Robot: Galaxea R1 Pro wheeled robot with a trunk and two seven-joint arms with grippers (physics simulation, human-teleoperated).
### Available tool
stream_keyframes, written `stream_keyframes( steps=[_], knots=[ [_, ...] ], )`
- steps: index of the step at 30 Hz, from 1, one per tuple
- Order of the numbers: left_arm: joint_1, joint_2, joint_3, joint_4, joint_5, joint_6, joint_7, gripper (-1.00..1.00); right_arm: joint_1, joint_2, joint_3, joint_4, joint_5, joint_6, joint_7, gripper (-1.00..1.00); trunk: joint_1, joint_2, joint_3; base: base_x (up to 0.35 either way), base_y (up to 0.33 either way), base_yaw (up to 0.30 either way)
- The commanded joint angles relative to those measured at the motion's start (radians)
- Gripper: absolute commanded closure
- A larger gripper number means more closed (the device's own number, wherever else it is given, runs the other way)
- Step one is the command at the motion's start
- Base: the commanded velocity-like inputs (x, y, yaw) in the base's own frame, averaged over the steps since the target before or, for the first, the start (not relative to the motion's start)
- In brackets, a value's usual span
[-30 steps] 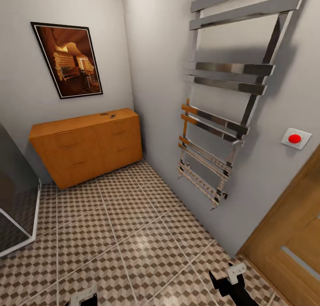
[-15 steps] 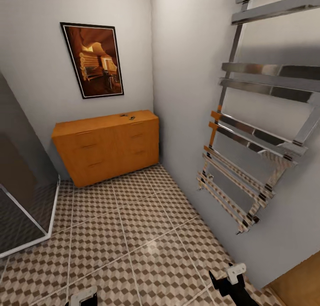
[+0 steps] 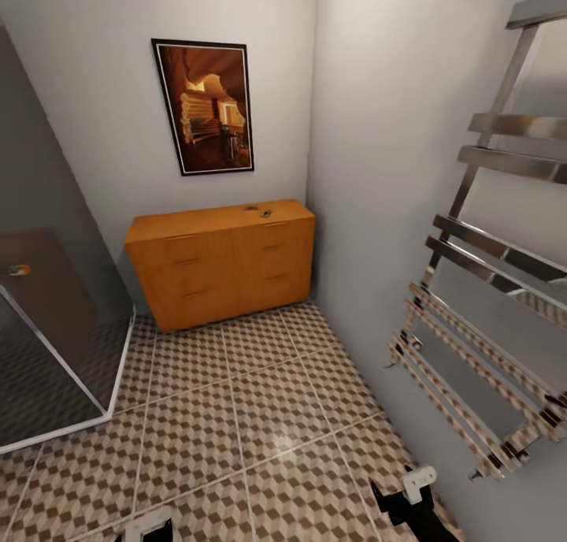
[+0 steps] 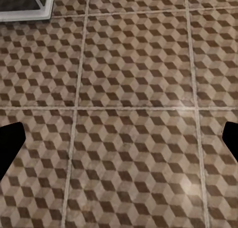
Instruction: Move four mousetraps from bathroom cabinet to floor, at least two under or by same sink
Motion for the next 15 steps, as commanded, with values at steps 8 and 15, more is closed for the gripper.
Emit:
stream_keyframes(
  steps=[8,15],
  knots=[
    [-0.002,-0.001,-0.009,0.004,0.002,-0.004,0.005,-1.0,-0.001,-0.001,0.001,0.0,0.003,-0.003,0.001,-1.0,0.001,-0.002,-0.002,0.289,0.0,0.252],
    [-0.002,-0.001,-0.009,0.004,0.002,-0.004,0.005,-1.0,0.0,-0.001,0.001,0.0,0.004,-0.003,0.002,-1.0,0.001,-0.002,-0.002,0.262,-0.031,0.149]
  ],
)
